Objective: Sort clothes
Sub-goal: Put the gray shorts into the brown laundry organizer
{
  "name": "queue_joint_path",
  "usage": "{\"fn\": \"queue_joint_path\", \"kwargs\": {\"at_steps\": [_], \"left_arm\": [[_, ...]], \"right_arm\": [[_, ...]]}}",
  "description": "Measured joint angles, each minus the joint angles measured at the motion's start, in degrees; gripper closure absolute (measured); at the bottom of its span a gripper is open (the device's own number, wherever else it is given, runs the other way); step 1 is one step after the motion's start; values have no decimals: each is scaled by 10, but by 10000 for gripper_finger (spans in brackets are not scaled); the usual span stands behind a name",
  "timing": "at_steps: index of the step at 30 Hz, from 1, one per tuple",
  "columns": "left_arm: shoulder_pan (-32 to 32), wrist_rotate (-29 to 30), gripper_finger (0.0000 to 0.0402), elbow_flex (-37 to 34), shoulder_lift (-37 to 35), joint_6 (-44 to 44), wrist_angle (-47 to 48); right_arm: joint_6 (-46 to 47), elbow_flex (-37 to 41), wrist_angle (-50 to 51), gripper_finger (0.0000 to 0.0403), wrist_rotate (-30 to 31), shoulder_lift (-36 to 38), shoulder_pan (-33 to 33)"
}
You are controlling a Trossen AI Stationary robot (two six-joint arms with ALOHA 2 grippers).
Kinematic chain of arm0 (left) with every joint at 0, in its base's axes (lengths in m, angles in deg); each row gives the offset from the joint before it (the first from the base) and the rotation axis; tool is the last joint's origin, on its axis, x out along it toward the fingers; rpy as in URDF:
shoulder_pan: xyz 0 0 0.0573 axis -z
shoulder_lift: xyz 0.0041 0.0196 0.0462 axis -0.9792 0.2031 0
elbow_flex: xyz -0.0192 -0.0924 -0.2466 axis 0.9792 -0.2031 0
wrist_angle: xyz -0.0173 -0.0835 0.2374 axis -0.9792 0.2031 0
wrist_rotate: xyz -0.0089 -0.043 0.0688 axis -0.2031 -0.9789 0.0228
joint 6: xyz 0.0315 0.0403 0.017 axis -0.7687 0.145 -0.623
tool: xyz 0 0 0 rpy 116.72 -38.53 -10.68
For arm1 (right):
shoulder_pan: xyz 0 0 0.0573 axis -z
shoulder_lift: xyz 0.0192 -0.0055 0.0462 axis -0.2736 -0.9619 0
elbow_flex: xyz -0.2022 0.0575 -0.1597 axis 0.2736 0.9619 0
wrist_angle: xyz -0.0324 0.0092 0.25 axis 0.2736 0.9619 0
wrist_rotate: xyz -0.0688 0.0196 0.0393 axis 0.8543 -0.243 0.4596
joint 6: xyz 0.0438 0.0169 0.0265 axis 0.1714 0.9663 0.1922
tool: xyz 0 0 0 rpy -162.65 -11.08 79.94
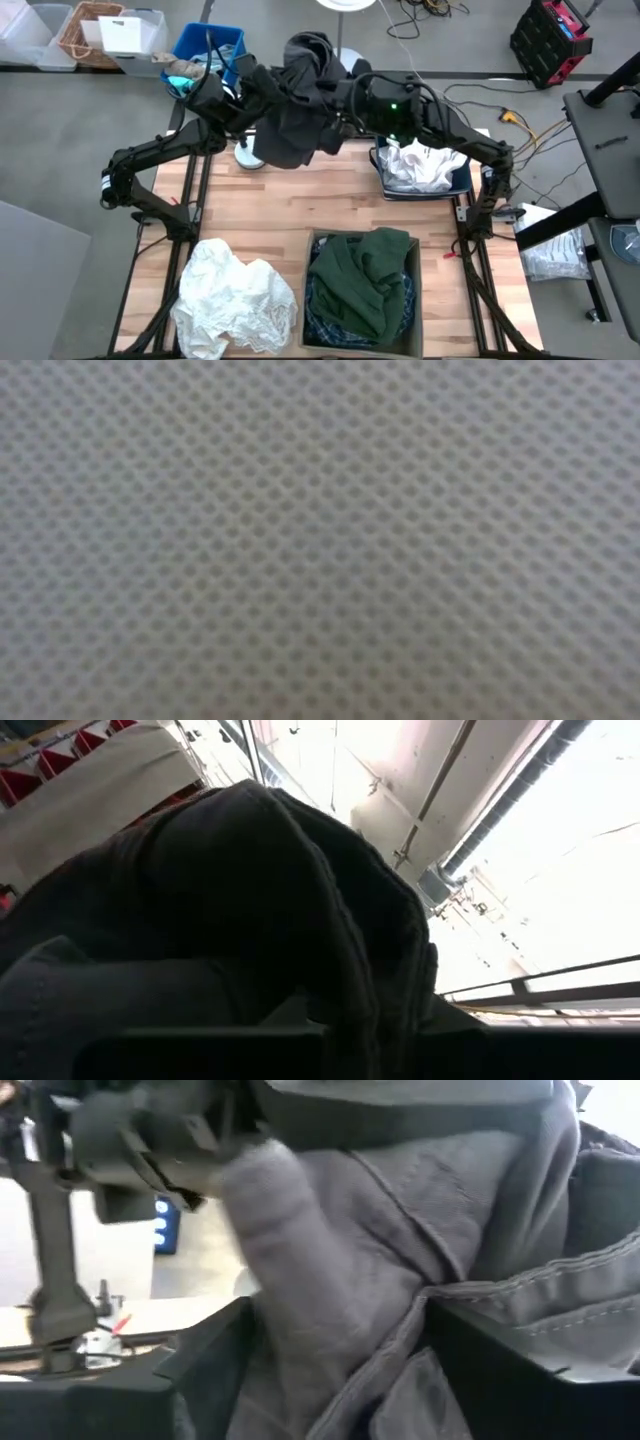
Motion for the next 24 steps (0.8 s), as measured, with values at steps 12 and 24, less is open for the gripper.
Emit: {"fn": "queue_joint_path", "kwargs": {"at_steps": [12,24], "left_arm": [[5,-40,378,1,4,-5,17],[-7,-178,330,1,-4,-31,37]], "right_arm": [[9,0,12,381,17,-5,11],[48,1,56,385,3,73,12]]}}
